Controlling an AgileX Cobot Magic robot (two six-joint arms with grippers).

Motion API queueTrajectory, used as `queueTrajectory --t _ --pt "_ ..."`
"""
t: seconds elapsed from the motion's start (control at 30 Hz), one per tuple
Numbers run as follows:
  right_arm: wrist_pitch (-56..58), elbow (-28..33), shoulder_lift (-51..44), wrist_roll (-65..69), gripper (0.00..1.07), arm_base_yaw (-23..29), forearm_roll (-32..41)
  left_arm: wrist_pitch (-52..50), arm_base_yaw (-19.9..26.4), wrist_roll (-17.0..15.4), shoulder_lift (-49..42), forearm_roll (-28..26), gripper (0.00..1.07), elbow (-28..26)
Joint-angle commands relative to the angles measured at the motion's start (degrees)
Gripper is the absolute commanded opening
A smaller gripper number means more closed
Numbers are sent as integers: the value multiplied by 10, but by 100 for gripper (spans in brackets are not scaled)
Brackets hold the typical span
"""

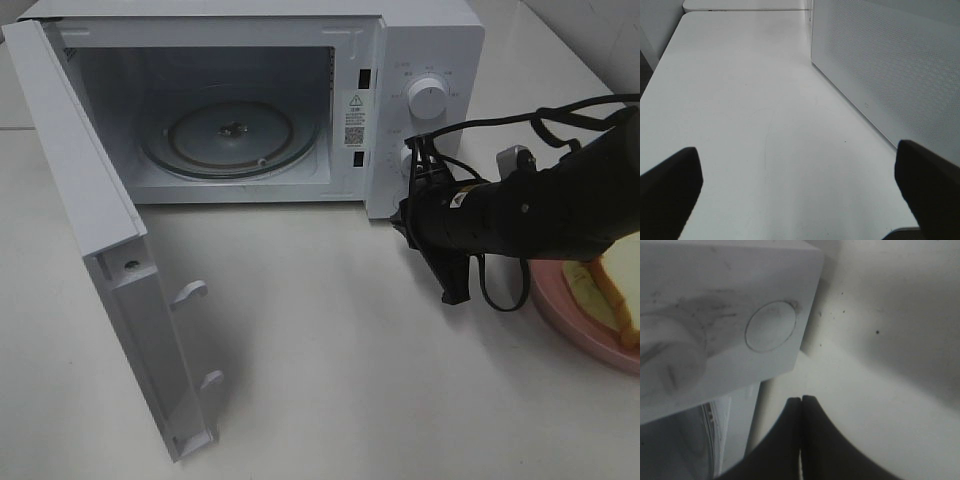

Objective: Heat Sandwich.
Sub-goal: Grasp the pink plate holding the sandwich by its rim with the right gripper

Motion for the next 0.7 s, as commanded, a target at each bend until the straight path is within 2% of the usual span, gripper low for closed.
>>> queueTrajectory --t 0.03,0.23,0.47,0.6,0.63,0.7 --pt "61 2 -35 -28 2 -3 -74 -6 2 -2 -11 1 100 0" --pt "159 1 -74 -73 3 -3 -163 -6 2 -2 -11 1 100 0" --pt "237 1 -116 -197 3 -4 -173 -6 2 -2 -11 1 100 0" --pt "312 1 -142 -342 4 -4 -175 -6 2 -2 -11 1 100 0" --pt "312 1 -142 -342 4 -4 -175 -6 2 -2 -11 1 100 0" --pt "357 1 -152 -442 5 -4 -179 -6 2 -2 -11 1 100 0"
